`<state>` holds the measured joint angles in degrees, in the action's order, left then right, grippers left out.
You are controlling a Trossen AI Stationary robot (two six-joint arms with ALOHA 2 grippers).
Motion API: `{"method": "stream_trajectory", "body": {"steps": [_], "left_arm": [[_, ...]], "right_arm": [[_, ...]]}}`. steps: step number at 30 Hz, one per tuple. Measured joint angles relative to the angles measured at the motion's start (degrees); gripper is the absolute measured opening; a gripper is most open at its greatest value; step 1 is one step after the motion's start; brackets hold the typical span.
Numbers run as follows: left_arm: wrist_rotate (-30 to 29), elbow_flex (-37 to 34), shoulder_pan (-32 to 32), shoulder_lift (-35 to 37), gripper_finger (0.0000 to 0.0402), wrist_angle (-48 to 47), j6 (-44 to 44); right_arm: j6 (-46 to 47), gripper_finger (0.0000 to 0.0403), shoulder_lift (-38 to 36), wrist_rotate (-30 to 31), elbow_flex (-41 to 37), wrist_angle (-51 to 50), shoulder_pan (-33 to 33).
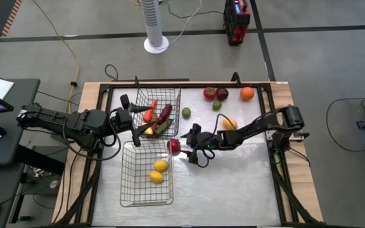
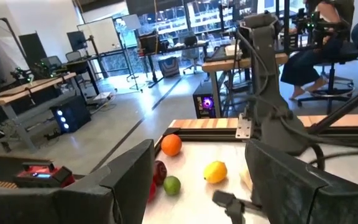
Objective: Sort produce into baskets
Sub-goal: Put the bottom red tomato into the gold wire basket
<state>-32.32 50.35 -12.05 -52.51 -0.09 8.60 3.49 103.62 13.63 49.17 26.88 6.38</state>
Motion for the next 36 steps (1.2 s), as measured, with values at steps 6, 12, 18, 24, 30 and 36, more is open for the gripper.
{"method": "stream_trajectory", "body": {"steps": [6, 12, 18, 24, 30, 36], "left_arm": [[0.00, 0.00, 0.02, 0.00, 0.0242, -0.54, 0.00], [0.37, 0.00, 0.02, 0.00, 0.0242, -0.22, 0.15], [0.42, 0.00, 0.03, 0.00, 0.0242, -0.03, 0.15], [0.42, -0.01, 0.02, 0.00, 0.0242, -0.19, 0.15], [0.42, 0.00, 0.02, 0.00, 0.0242, -0.40, 0.16], [0.42, 0.00, 0.03, 0.00, 0.0242, -0.44, 0.17]], "right_arm": [[-1.59, 0.0336, 5.31, 2.76, 0.51, 4.57, 3.07], [-7.71, 0.0336, 5.46, 8.87, 1.32, 5.64, 5.26], [-13.57, 0.0336, 5.48, 5.15, 2.70, 7.07, 4.60], [-14.71, 0.0336, 5.52, -3.01, 4.03, 6.82, 2.20], [-16.02, 0.0336, 5.52, -8.74, 4.02, 6.55, 0.17], [-15.98, 0.0335, 5.52, -12.31, 4.04, 3.57, -0.49]]}}
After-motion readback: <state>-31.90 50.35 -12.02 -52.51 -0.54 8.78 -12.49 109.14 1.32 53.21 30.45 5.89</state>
